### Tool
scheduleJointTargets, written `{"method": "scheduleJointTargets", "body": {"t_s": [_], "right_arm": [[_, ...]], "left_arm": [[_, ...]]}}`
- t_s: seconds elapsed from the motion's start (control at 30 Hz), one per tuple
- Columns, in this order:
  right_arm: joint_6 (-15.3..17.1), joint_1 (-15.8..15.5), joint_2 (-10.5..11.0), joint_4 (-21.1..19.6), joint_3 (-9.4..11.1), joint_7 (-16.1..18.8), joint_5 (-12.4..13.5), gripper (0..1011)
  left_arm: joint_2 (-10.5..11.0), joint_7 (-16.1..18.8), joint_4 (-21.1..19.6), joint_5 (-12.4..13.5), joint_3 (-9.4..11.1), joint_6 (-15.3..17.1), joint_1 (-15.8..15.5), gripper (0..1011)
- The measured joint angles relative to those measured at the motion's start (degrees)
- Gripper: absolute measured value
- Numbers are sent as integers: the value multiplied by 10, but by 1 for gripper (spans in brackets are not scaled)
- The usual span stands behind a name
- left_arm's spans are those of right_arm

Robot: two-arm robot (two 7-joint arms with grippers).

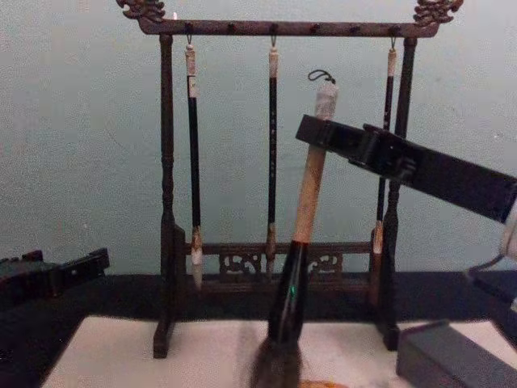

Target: Pick up the brush from the inkstone, write on the paper, then place the brush back to its original position.

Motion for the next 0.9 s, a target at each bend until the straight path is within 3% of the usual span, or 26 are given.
{"method": "scheduleJointTargets", "body": {"t_s": [0.9], "right_arm": [[-10, 27, -23, 65, 13, 1, 0, 195]], "left_arm": [[0, 0, 0, 0, 0, 0, 0, 1002]]}}
